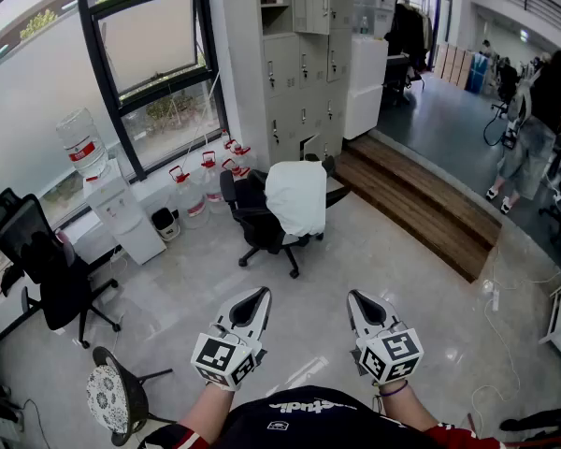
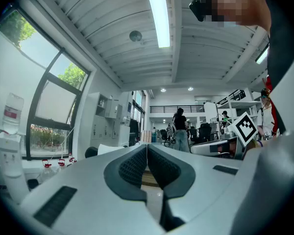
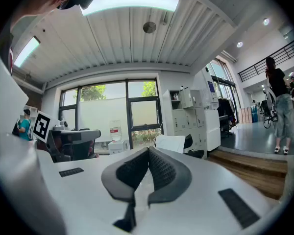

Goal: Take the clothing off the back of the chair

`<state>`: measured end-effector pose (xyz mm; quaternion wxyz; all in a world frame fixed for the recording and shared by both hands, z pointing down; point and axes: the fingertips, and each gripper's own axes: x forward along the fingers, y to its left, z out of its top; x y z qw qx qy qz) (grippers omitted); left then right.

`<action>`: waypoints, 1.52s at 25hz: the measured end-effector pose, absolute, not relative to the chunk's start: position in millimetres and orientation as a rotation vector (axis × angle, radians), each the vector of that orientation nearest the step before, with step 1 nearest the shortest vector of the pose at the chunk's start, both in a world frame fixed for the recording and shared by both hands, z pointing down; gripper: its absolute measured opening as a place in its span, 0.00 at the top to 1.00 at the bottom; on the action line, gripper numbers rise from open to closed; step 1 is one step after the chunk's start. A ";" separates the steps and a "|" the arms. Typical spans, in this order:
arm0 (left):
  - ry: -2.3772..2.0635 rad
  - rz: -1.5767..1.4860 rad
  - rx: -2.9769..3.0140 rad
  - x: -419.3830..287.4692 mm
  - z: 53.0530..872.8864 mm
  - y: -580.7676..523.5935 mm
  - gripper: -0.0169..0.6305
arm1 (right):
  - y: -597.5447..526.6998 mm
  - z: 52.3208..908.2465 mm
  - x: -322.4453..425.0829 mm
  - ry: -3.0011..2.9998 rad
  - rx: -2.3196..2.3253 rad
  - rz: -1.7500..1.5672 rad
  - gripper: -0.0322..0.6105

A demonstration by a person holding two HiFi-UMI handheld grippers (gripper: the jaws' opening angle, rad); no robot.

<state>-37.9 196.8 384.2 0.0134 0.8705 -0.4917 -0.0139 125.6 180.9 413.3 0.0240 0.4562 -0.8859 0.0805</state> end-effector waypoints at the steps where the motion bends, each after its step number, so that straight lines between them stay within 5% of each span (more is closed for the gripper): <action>1: -1.533 -0.043 2.710 -36.4 383.6 196.9 0.93 | 181.2 412.4 127.1 -2.741 1.409 0.247 0.93; 38: -1.544 -0.042 2.674 19.5 386.1 187.3 0.93 | 172.1 417.3 180.4 -2.778 1.353 0.301 0.93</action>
